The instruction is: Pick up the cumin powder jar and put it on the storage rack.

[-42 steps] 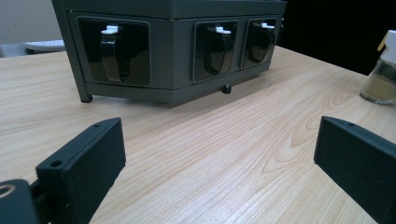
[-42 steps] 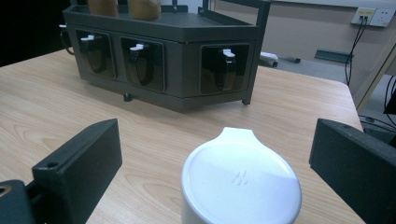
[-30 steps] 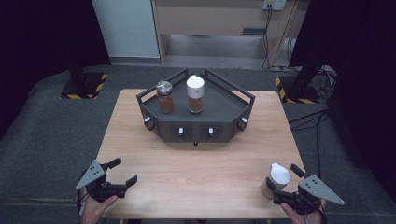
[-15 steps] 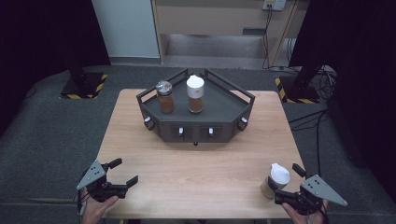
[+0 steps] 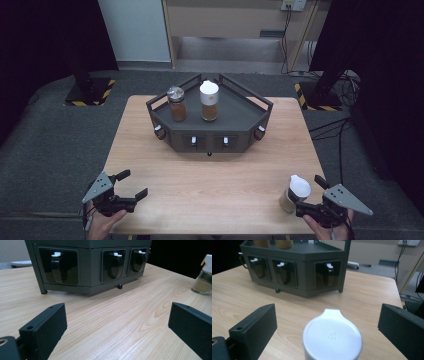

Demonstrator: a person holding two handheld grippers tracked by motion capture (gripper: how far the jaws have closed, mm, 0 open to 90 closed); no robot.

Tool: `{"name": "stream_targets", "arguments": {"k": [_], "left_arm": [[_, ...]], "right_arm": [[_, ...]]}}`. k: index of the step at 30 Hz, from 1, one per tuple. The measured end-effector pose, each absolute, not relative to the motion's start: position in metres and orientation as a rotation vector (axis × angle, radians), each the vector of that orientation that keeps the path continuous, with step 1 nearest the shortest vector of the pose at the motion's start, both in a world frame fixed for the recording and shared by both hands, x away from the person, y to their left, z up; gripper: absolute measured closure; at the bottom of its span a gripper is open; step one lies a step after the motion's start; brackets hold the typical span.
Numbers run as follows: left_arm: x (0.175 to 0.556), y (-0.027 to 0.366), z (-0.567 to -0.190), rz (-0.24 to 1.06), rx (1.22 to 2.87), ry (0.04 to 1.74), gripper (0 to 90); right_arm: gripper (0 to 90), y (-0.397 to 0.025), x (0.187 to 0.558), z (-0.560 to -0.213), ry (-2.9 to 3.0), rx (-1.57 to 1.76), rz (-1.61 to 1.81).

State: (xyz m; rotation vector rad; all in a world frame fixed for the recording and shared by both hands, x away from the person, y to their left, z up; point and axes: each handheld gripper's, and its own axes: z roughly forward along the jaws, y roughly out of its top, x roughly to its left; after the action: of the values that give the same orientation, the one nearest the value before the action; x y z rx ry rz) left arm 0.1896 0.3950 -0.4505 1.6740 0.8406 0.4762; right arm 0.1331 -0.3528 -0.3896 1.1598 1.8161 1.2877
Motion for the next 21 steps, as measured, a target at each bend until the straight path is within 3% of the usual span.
{"name": "stream_targets", "arguments": {"k": [13, 21], "left_arm": [[0.190, 0.395, -0.451, 0.476, 1.673, 0.842, 1.2], [0.190, 0.395, -0.451, 0.476, 1.673, 0.840, 1.2]], "right_arm": [[4.5, -0.353, 0.145, -0.392, 1.878, 1.226, 1.258], [15.8, -0.349, 0.156, -0.399, 1.923, 1.259, 1.197]]}}
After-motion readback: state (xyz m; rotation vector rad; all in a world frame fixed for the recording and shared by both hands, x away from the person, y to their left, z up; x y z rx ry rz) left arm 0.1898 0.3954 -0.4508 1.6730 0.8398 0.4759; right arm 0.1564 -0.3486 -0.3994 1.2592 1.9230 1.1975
